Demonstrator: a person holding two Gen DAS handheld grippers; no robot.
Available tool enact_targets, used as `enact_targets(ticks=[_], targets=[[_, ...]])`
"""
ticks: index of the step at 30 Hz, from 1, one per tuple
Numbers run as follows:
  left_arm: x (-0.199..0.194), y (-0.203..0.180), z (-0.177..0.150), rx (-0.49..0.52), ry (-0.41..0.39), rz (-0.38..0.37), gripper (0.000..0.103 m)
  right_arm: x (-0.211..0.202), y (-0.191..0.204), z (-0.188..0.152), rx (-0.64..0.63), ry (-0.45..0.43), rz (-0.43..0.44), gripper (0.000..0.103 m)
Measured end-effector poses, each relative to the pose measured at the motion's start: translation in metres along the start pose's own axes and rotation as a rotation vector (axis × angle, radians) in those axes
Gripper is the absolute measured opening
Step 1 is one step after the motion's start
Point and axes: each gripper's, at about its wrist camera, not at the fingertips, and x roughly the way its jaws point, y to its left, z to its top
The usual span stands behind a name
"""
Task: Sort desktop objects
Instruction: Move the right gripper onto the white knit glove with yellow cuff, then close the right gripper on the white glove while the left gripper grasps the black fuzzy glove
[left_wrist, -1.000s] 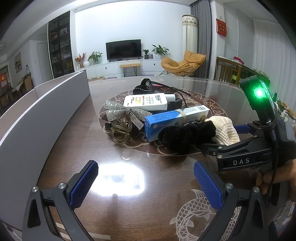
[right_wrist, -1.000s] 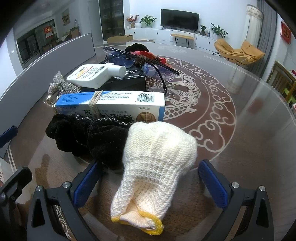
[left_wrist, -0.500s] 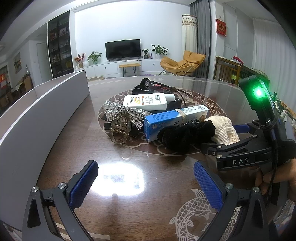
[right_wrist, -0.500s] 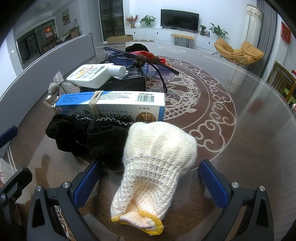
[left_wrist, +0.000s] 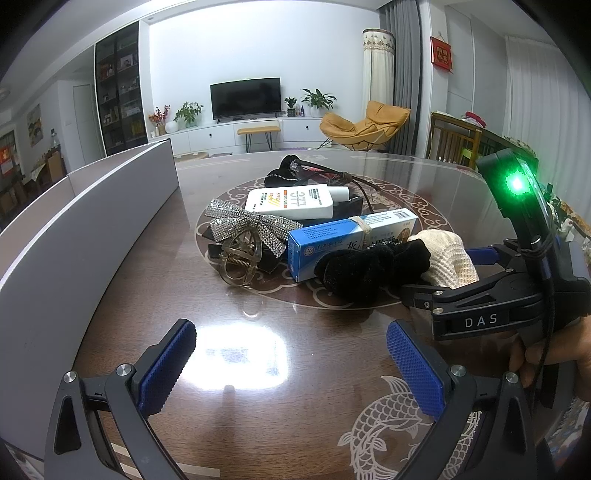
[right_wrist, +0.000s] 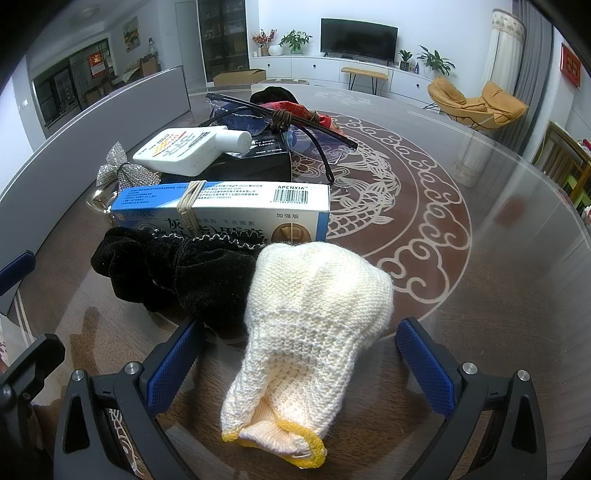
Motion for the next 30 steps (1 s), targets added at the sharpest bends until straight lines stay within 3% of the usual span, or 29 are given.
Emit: enact_targets(ticks=[9,20,26,28,30], targets=[[0.001,-0.001,0.0,0.0,0.002,-0.001,0.103,-0.001,0.0,0.0,0.0,0.0,0.0,0.103],[0.005,0.009,-0.002,-0.055,0.022,-0.066,0.103,-0.012,-0.008,-0.016,-0.035,0.048,0.019,0.103],[0.026,-0.015,0.005,0.101,0.151,-0.052,0.103,-0.023,-0.025,-0.034,-0.018,0.001,0.013,0.103],[0.029,-0.012,0.01,0.09,0.15,-0.039,0.103,-0.023,-0.025,-0.03,-0.016,0.002,0.007,0.103],[0.033,-0.002,0.017,0.026,0.162,-0.078,0.103,-0.024,-0.025,-0.031,-0.016,0.001,0.007,0.103]])
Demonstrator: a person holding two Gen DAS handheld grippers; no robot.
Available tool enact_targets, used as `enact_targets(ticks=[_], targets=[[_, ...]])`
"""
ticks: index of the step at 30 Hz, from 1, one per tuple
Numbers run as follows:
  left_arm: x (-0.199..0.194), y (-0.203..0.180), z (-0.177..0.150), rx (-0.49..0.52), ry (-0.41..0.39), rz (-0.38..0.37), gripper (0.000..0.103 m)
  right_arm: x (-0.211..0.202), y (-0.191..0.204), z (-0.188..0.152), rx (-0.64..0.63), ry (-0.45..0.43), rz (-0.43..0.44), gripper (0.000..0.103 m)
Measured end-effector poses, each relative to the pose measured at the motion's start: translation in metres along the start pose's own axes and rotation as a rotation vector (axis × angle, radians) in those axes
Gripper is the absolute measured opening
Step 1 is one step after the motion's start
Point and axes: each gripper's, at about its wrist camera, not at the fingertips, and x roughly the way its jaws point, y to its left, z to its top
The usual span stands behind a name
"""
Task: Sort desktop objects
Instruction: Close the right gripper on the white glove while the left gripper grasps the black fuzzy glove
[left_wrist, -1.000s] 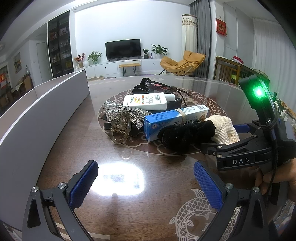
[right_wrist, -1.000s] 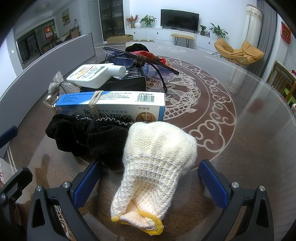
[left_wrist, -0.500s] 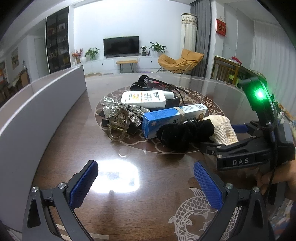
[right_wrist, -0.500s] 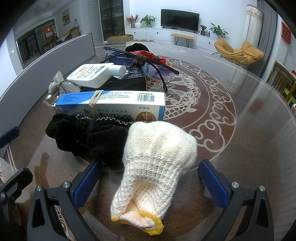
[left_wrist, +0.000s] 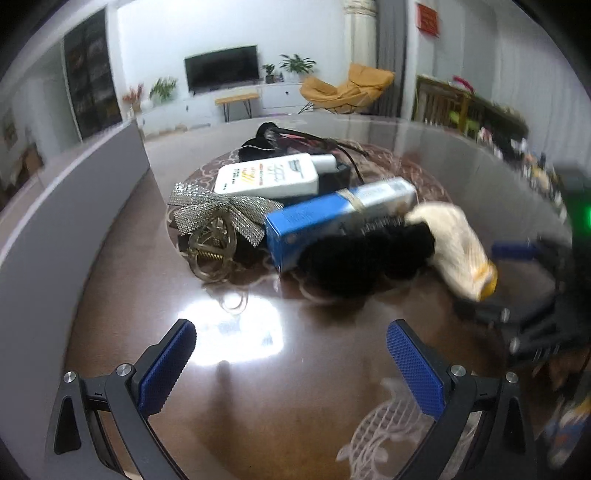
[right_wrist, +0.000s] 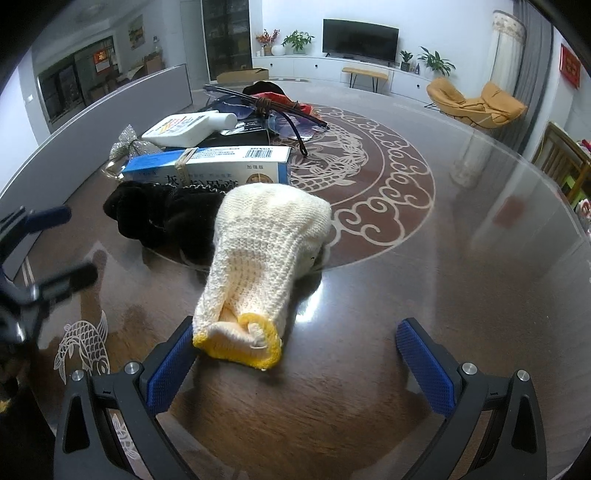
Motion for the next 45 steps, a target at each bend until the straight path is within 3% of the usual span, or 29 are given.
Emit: enact_targets(ticks=[2,5,7,10,14,16,20,27,33,35,37,39,41,45], targets=[[0.003,0.008,0.009,-0.065,0.007,-0.074,0.103,0.0,0.0,0.0,0.0,0.0,0.0,0.103],[0.003,0.002,0.022,-0.067,-0.045,-0.108,0.103,0.0,0.0,0.0,0.0,0.0,0.0,0.103],[0.008,-0.012,0.031,-0.008,-0.077,-0.109,0.103,-0.001,0.0,0.0,0.0,0.0,0.0,0.103],[0.025,-0.03,0.035,0.072,-0.046,-0.138,0.103,-0.001,0.0,0.0,0.0,-0.001,0.0,0.103],[0.028,-0.038,0.023,0.139,0.038,-0.314,0.103,-0.001,0.0,0.0,0.0,-0.001,0.0,0.103],[0.018,-0.036,0.017,0.171,0.031,-0.342,0.103,-0.001,0.0,0.0,0.0,-0.001,0.0,0.103],[0.015,-0.021,0.02,0.126,0.052,-0.345,0.103,-0.001,0.0,0.0,0.0,-0.001,0.0,0.103],[0.049,-0.022,0.044,0.092,0.158,-0.263,0.103,-0.001,0.0,0.0,0.0,-0.001,0.0,0.103],[0.056,-0.035,0.044,0.114,0.21,-0.186,0.103,-0.001,0.0,-0.001,0.0,-0.001,0.0,0.103],[0.053,-0.037,0.042,0.114,0.194,-0.173,0.092,-0.001,0.0,0.0,0.0,-0.001,0.0,0.103],[0.046,-0.038,0.042,0.121,0.171,-0.167,0.056,-0.001,0.0,-0.001,0.0,-0.001,0.0,0.103],[0.04,-0.032,0.039,0.089,0.169,-0.191,0.032,-0.001,0.0,-0.001,0.0,-0.001,0.0,0.103],[0.027,-0.014,0.027,0.022,0.171,-0.233,0.032,-0.001,0.0,-0.001,0.0,-0.001,0.0,0.103],[-0.008,0.018,-0.011,-0.045,0.135,-0.209,0.032,-0.001,0.0,-0.001,0.0,-0.001,0.001,0.103]])
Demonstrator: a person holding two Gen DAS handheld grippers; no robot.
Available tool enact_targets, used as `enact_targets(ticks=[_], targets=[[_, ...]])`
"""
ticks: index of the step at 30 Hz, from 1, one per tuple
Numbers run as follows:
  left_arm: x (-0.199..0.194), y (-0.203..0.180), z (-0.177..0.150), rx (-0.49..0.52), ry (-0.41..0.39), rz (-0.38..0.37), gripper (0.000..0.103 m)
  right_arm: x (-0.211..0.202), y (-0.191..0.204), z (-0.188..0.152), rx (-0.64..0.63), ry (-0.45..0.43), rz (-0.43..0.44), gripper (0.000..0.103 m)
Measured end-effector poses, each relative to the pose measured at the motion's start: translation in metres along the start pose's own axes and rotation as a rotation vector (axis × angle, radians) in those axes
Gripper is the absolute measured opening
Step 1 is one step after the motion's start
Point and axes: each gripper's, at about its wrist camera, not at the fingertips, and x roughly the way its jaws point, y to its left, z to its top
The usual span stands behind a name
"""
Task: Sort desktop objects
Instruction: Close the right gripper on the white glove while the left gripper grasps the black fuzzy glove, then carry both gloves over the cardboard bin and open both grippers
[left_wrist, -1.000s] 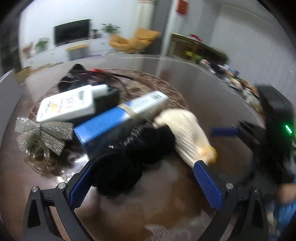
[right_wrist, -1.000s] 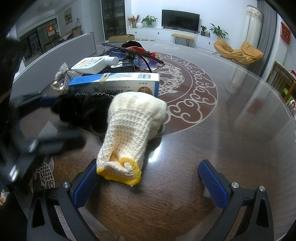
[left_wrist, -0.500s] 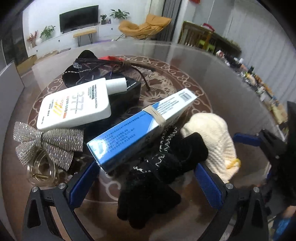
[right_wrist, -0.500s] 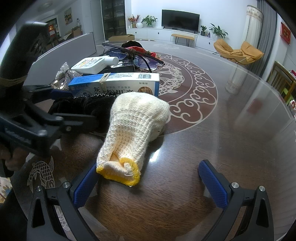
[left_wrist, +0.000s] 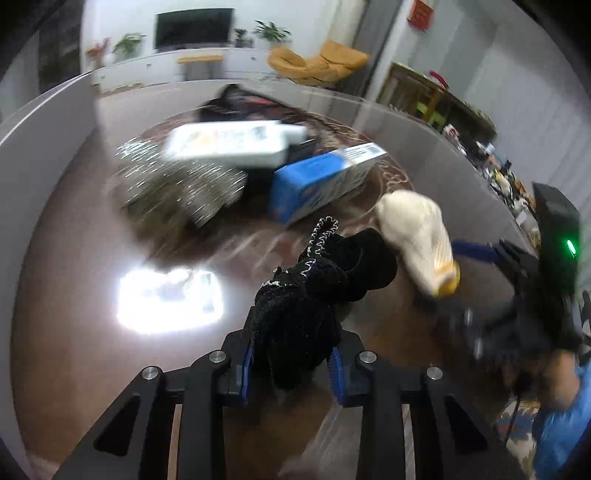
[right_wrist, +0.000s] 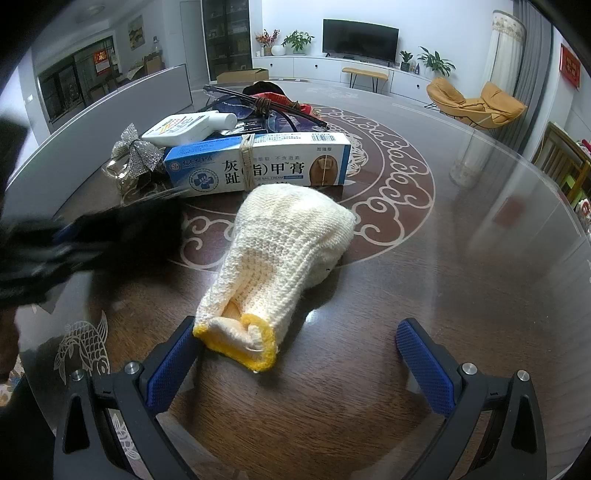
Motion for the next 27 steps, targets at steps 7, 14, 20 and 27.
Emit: enact_targets(ticks=[7,14,20,27], targets=[[-0.018,0.018,-0.016,-0.005,-0.031,0.03,0.071,0.002,0.002,0.018,0.084,0.073,0.085,0.103],[0.013,-0.008,0.012,0.122,0.015,0.059,0.061,0.026,0.016,0.053,0.146,0.153,-0.019,0.075],[-0.014,0.008,-0.002,0.065,-0.028,0.046,0.032,-0.003,0.03,0.059,0.066,0.095,-0.051,0.044],[-0.142,0.073,-0.003,-0.157,-0.185,-0.011,0.032,-0.057,0.1,0.101,-0.015,-0.007,0.131,0.044]])
